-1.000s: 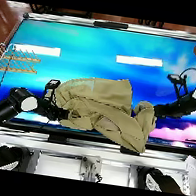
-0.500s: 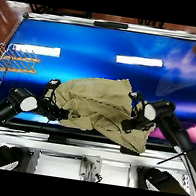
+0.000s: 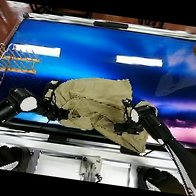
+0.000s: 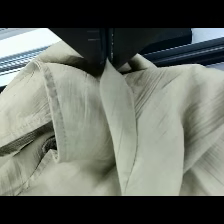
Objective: Fold the shirts.
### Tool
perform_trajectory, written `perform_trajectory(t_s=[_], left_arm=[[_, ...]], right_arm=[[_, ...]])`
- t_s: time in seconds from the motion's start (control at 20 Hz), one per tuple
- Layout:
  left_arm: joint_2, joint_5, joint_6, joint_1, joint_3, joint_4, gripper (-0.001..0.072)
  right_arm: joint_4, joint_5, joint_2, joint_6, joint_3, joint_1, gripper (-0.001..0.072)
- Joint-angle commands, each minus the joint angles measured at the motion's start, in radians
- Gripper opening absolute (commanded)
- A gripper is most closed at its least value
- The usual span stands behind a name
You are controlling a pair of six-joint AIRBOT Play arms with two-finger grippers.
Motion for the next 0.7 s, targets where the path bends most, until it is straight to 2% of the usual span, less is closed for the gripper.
perform_trajectory(t_s=[0.0,0.1,0.2,0.25,0.55,0.6,0.65], left_arm=[[0.001,0.0,0.0,0.0,0.001,0.0,0.0043],[0.001,0.0,0.0,0.0,0.001,0.0,0.0042],[0.001,0.0,0.0,0.0,0.001,0.0,0.0042],[0.001,0.0,0.0,0.0,0.001,0.0,0.0042],[0.001,0.0,0.0,0.0,0.001,0.0,0.0042],[0.001,0.0,0.0,0.0,0.001,0.0,0.0042],[0.001,0.0,0.0,0.0,0.001,0.0,0.0042]], right_arm=[[0.003,-0.028,-0.025,0.011,-0.002,0.0,0.0603],[-0.016,0.003,-0.025,0.01,0.012,0.0,0.0432],[-0.047,0.03,-0.025,0.01,0.04,0.0,0.0161],[-0.065,0.037,-0.025,0.01,0.059,0.0,0.0056],[-0.116,0.059,-0.026,0.007,0.203,0.0,0.0056],[-0.107,0.057,-0.026,0.006,0.208,0.0,0.0206],[-0.092,0.056,-0.028,-0.002,0.206,0.001,0.0553]])
